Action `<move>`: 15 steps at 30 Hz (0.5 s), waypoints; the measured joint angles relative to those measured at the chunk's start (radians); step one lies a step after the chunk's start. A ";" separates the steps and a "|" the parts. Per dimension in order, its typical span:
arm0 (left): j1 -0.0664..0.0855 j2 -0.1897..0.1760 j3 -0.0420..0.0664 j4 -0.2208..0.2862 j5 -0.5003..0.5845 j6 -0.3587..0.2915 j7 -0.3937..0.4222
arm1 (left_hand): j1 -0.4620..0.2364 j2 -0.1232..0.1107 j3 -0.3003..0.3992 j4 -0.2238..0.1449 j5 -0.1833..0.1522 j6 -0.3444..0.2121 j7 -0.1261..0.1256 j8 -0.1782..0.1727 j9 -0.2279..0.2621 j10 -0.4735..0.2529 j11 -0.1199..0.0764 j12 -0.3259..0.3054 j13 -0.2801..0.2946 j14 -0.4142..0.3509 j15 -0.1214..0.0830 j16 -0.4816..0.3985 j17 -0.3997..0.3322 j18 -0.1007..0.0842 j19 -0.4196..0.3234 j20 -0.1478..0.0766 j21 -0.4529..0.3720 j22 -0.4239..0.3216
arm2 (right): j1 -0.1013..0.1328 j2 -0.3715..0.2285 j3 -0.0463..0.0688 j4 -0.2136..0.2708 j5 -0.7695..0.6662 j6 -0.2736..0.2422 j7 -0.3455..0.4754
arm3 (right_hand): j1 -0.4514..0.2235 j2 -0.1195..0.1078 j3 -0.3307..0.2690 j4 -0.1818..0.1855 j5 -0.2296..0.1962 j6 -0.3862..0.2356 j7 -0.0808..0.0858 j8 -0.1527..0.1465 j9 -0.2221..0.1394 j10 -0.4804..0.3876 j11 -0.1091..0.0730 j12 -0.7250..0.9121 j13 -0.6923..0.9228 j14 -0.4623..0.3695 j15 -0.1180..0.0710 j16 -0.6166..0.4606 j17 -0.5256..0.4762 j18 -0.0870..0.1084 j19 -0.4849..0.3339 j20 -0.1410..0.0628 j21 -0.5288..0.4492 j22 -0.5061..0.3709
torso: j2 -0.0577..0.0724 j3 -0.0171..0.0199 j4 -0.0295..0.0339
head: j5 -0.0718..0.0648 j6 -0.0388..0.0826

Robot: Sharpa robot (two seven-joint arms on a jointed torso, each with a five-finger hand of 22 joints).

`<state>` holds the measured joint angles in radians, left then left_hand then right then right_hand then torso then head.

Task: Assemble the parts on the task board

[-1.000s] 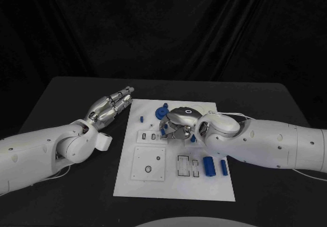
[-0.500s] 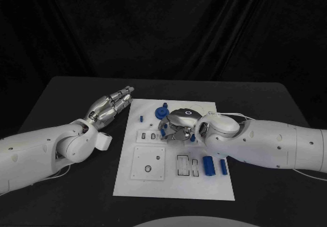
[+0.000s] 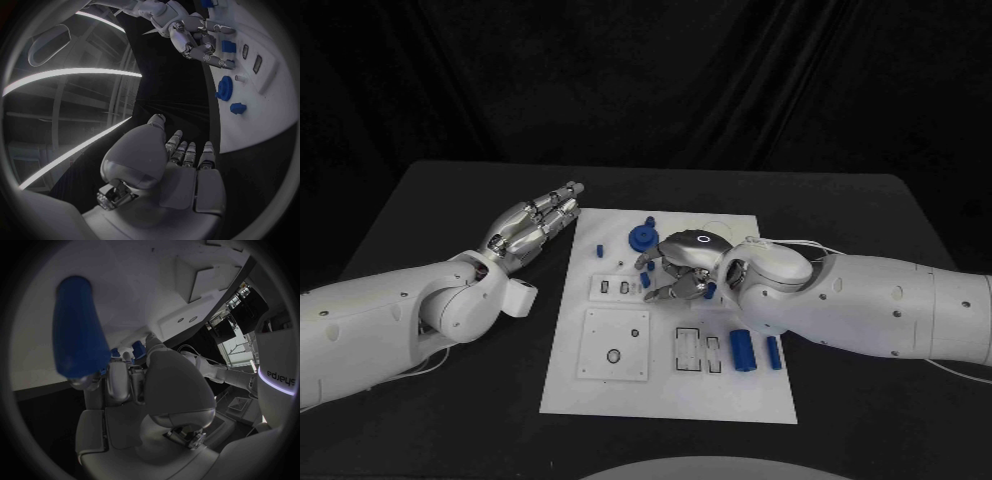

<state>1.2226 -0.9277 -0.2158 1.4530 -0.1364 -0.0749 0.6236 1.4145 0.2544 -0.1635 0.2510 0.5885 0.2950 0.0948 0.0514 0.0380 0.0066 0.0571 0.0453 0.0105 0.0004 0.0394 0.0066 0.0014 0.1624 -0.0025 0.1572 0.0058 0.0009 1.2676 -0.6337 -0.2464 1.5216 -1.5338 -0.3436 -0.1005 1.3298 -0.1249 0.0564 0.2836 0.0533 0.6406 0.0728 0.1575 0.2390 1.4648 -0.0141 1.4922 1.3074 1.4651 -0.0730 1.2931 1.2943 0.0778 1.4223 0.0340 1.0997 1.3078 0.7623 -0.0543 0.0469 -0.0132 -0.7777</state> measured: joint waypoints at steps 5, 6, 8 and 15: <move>0.000 -0.002 0.000 0.001 0.000 0.000 0.000 | 0.000 0.000 0.000 0.000 0.000 0.000 0.000 0.000 0.000 0.000 0.000 0.000 0.000 0.000 0.000 0.000 0.000 0.000 0.000 0.000 0.000 0.000 | 0.011 -0.023 -0.001 0.026 0.000 -0.041 0.012 | -0.037 -0.037 -0.004 0.009 0.000 -0.034 -0.001 -0.011 -0.021 0.000 0.000 0.001 0.000 0.000 0.000 0.005 0.001 0.000 0.000 0.000 0.000 0.000 | 0.000 0.0000 -0.0001 | 0.004 -0.001; 0.000 -0.002 0.000 0.002 0.000 -0.001 0.000 | 0.000 0.000 0.000 0.000 0.000 0.000 0.000 0.000 0.000 0.000 0.000 0.000 0.000 0.000 0.000 0.000 0.000 0.000 0.000 0.000 0.000 0.000 | 0.018 -0.028 -0.001 0.034 0.000 -0.052 0.015 | -0.049 -0.036 -0.008 0.013 0.000 -0.034 -0.001 -0.011 -0.024 0.000 0.000 0.001 0.000 0.000 0.000 0.005 0.001 0.000 0.000 0.000 0.000 0.000 | 0.000 0.0000 -0.0001 | 0.006 -0.001; 0.000 -0.003 0.000 0.003 0.000 -0.003 0.000 | 0.000 0.000 0.000 0.000 0.000 0.004 0.004 0.000 0.000 0.001 0.000 0.005 0.001 0.000 0.000 0.000 0.000 0.000 0.004 0.004 0.000 0.000 | 0.039 -0.042 -0.001 0.053 0.000 -0.082 0.020 | -0.061 -0.032 -0.009 0.014 0.000 -0.034 -0.001 -0.011 -0.026 0.000 0.000 0.001 0.000 0.000 0.000 0.005 0.001 0.000 0.000 0.000 0.000 0.000 | 0.000 0.0000 -0.0001 | 0.007 -0.001; 0.000 -0.011 0.000 0.012 0.000 -0.021 0.003 | 0.011 -0.016 0.006 -0.012 0.005 0.018 0.011 0.004 0.001 0.008 0.008 0.013 0.003 0.000 0.012 0.000 0.000 0.000 0.004 0.025 0.000 0.000 | 0.135 -0.101 0.001 0.119 0.000 -0.170 0.038 | -0.108 -0.041 -0.030 0.014 0.000 -0.014 -0.001 -0.003 -0.031 0.000 0.000 0.000 0.000 0.000 0.000 0.009 0.005 0.000 0.003 -0.004 0.007 0.000 | 0.000 -0.0001 0.0000 | 0.013 0.002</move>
<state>1.2226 -0.9389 -0.2158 1.4652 -0.1366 -0.0954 0.6266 1.4253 0.2387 -0.1571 0.2385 0.5934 0.3130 0.1054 0.0558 0.0392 0.0144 0.0649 0.0584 0.0135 0.0000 0.0513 0.0066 0.0016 0.1625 0.0012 0.1824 0.0058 0.0010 1.4022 -0.7346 -0.2455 1.6409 -1.5342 -0.5140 -0.0629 1.2214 -0.1663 0.0268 0.2980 0.0533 0.6265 0.0720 0.1541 0.2079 1.4648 -0.0141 1.4926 1.3073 1.4651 -0.0730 1.3019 1.2994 0.0779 1.4258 0.0305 1.1066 1.3076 0.7627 -0.0544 0.0469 -0.0006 -0.7757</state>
